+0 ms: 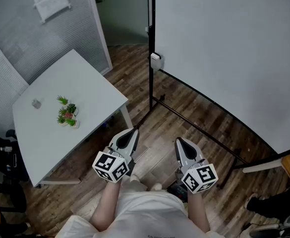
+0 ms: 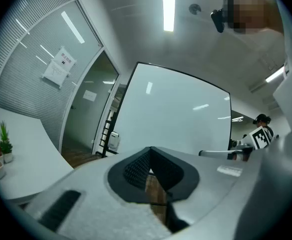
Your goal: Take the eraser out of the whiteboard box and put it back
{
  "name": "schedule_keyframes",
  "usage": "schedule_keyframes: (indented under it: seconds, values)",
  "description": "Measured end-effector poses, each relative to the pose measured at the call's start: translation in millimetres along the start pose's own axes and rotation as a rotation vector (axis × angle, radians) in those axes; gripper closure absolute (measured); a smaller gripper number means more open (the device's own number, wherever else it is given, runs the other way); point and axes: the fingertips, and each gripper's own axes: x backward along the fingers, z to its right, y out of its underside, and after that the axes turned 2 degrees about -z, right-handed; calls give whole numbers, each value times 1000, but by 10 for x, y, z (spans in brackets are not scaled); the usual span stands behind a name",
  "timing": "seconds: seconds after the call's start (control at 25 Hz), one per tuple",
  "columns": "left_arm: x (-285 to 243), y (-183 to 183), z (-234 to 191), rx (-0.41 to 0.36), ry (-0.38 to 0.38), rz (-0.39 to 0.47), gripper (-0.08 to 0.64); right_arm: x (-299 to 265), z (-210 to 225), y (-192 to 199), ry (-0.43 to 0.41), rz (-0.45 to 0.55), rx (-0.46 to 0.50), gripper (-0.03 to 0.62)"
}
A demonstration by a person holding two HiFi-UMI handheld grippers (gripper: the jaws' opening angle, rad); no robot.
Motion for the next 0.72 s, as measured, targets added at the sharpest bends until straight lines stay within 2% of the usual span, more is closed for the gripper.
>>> schedule_keyframes:
  seconds: [0.4, 0.56, 0.6, 0.64, 0.68, 0.72]
  values:
    - [65, -23, 49, 2, 22, 8, 558, 107, 3, -14, 37, 5, 14, 581]
    - [46, -22, -43, 26, -21, 14, 558, 84, 16, -21, 55, 9, 26, 580]
    - [26, -14, -67, 34, -32, 11, 490, 64, 10, -10, 49, 0, 31, 545]
    - [4, -2, -75, 37, -34, 4, 350, 46, 4, 1, 44, -8, 36, 431]
    - [-16, 13, -68, 35, -29, -6, 254, 34, 2, 5, 45, -11, 39, 374]
    - [-31, 25, -54, 24, -23, -14, 218, 29, 4, -1, 50, -8, 39, 359]
